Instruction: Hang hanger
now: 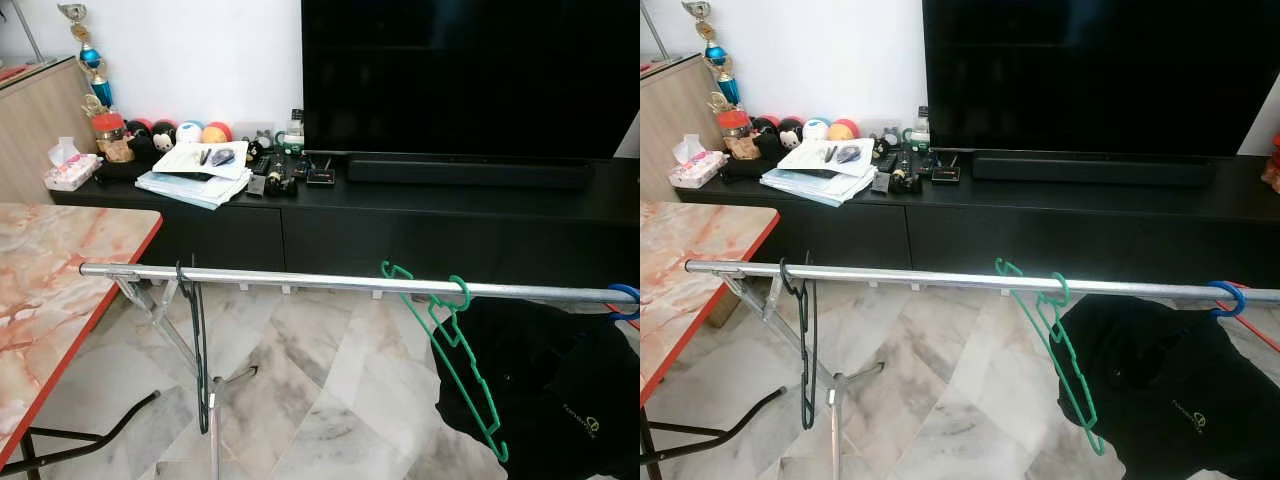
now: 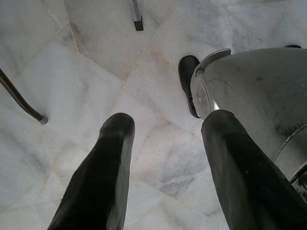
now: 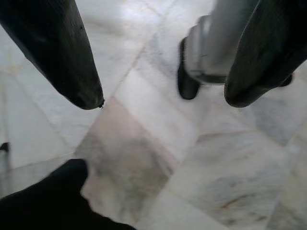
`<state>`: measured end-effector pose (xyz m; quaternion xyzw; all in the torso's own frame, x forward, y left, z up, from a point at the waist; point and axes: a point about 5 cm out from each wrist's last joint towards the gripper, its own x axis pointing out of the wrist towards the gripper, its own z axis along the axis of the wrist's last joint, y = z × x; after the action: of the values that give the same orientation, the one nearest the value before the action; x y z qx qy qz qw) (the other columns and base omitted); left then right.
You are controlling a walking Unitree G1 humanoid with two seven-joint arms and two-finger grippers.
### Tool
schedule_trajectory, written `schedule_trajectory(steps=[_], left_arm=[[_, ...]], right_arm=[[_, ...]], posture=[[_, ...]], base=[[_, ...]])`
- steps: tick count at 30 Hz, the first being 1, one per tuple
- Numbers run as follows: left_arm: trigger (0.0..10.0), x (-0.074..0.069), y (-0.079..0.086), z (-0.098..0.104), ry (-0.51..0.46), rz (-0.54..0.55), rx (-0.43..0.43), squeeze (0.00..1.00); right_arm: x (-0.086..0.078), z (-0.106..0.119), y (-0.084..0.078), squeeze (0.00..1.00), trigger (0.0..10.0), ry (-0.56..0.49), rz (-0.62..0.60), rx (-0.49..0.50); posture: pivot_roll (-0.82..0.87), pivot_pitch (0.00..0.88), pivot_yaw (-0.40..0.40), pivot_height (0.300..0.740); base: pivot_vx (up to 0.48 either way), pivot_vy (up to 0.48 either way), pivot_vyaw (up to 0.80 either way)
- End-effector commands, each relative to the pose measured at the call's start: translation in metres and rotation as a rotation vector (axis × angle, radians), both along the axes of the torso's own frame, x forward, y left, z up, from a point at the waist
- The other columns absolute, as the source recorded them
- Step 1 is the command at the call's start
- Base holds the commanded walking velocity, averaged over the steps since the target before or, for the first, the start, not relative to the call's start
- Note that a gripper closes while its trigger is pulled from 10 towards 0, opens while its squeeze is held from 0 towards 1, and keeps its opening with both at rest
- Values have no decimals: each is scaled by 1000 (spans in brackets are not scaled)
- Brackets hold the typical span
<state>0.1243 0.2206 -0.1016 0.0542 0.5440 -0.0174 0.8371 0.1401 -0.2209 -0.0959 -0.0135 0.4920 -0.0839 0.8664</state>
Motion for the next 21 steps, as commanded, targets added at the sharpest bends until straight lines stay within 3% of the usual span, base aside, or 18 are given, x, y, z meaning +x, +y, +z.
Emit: schedule_trajectory(steps=[1,8,11,17,21], left_arm=[[10000,-3,3,-1,8,19,1,0],[10000,-4,3,-1,9,16,0,0],[10000,-4,3,-1,8,16,0,0],[10000,-3,3,0,7,19,-2,0],[10000,-3,3,0,6,21,-3,0]], right_arm=[[1,-1,9,0,10000,1,2,6],[13,-2,43,0,10000,-6,20,26],[15,-2,46,0,10000,-7,16,28],[29,4,39,0,10000,-31,11,16],[30,6,29,0,10000,-40,1,11]], posture=[[52,5,38,740],[52,3,43,740],[51,5,44,740],[52,13,41,740],[53,15,40,740]], base=[[0,0,0],[0,0,0],[0,0,0],[0,0,0],[0,0,0]])
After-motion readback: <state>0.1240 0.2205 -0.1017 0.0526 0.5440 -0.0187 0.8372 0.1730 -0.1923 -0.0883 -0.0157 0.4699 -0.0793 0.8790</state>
